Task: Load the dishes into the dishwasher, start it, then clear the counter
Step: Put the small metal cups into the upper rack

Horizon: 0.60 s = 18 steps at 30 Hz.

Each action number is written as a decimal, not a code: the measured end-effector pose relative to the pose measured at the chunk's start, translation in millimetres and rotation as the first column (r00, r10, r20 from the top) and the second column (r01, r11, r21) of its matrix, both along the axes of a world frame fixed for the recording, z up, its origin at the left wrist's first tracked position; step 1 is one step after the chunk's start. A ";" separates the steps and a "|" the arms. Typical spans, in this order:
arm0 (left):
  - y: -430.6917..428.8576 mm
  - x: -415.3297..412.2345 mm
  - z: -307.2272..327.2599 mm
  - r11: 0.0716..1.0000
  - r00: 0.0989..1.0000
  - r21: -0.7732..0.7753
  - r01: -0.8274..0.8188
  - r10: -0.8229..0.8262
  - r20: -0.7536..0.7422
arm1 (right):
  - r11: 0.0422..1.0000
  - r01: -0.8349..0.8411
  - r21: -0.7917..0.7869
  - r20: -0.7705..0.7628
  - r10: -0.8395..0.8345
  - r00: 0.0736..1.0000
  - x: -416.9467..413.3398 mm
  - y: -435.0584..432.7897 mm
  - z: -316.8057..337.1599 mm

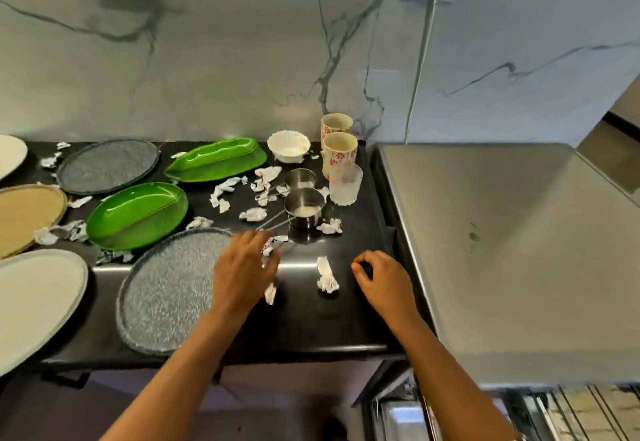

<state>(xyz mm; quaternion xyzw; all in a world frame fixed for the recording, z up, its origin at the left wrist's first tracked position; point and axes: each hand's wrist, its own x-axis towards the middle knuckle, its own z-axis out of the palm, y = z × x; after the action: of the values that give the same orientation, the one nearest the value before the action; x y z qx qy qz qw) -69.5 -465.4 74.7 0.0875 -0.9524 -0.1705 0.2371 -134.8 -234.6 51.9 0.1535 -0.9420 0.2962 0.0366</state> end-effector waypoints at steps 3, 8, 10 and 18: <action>-29.9 -52.1 4.7 0.995 0.997 0.071 -0.069 0.071 -0.025 | 0.995 -0.083 -0.052 0.006 0.084 0.996 -46.4 -22.0 10.7; -78.6 -123.7 10.6 0.894 0.967 0.396 -0.208 0.127 0.221 | 0.992 -0.101 -0.077 0.084 0.107 0.991 -91.0 -63.6 24.6; -94.0 -144.0 14.4 0.818 0.946 0.527 -0.231 0.061 0.319 | 0.988 -0.042 -0.150 0.278 0.083 0.957 -98.9 -73.5 29.7; -114.1 -155.2 16.3 0.570 0.865 0.752 -0.331 -0.136 0.483 | 0.713 0.446 -0.542 0.838 0.415 0.354 -63.1 -108.4 31.9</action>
<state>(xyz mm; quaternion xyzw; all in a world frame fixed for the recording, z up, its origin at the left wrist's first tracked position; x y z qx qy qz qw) -224.7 -579.5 91.0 0.2813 -0.7851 -0.5472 -0.0706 -197.9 -343.0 83.9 -0.0800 -0.5981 0.6601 -0.4473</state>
